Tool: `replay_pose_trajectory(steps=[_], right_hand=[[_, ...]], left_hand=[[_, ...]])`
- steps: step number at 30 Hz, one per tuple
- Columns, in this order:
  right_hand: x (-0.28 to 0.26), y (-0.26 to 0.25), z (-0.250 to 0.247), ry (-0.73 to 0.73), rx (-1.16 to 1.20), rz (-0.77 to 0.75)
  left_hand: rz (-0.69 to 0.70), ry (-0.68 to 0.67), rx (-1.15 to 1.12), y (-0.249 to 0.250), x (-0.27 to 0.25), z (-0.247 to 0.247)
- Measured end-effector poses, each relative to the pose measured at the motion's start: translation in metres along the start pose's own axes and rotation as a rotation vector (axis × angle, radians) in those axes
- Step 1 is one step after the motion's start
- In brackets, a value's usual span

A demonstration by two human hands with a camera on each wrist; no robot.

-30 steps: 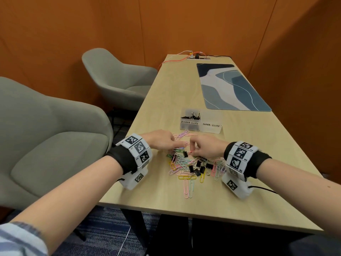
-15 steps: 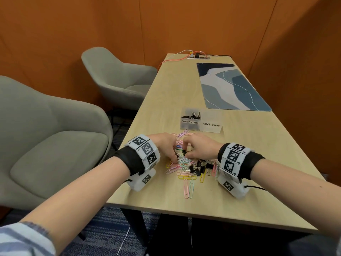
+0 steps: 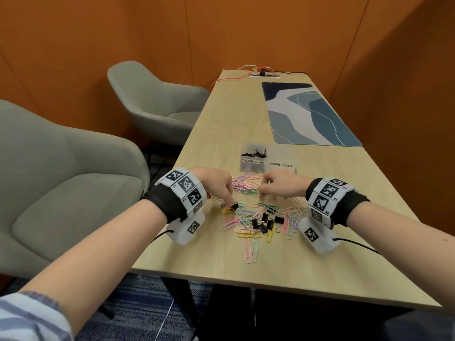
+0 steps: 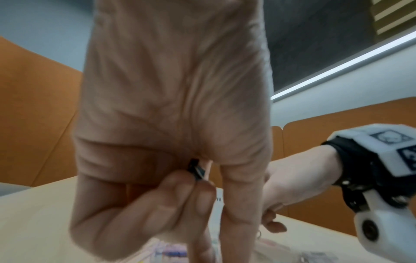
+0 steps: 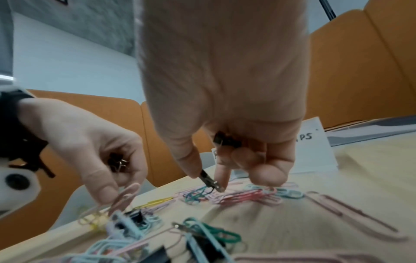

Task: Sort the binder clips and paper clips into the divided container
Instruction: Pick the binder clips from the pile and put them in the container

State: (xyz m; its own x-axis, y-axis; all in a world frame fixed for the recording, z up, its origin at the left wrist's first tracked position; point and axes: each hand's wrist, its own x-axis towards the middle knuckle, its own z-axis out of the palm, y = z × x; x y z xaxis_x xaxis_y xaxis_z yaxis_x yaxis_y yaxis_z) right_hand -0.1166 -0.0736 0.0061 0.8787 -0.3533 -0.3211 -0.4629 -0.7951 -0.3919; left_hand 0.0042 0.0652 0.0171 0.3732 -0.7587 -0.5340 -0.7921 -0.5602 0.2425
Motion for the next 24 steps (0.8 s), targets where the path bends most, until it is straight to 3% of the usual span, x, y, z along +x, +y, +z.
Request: replay_pose_trajectory(steps=[4,8,18,24], right_hand=[[-0.001,0.004,0.001,0.014,-0.02,-0.005],[-0.003,0.007,0.001,0.072,0.038,0.016],[-0.008,0.026,0.001,0.048,0.531,0.178],[-0.012,0.032,0.006,-0.076,0.831,0.164]], left_hand=[[0.017,0.008,-0.018,0.003,0.0,-0.008],[0.012,0.101,0.006,0.007,0.004,-0.009],[0.06,0.389,0.04,0.004,0.018,0.001],[0.103,0.186,0.134,0.001,0.009,0.011]])
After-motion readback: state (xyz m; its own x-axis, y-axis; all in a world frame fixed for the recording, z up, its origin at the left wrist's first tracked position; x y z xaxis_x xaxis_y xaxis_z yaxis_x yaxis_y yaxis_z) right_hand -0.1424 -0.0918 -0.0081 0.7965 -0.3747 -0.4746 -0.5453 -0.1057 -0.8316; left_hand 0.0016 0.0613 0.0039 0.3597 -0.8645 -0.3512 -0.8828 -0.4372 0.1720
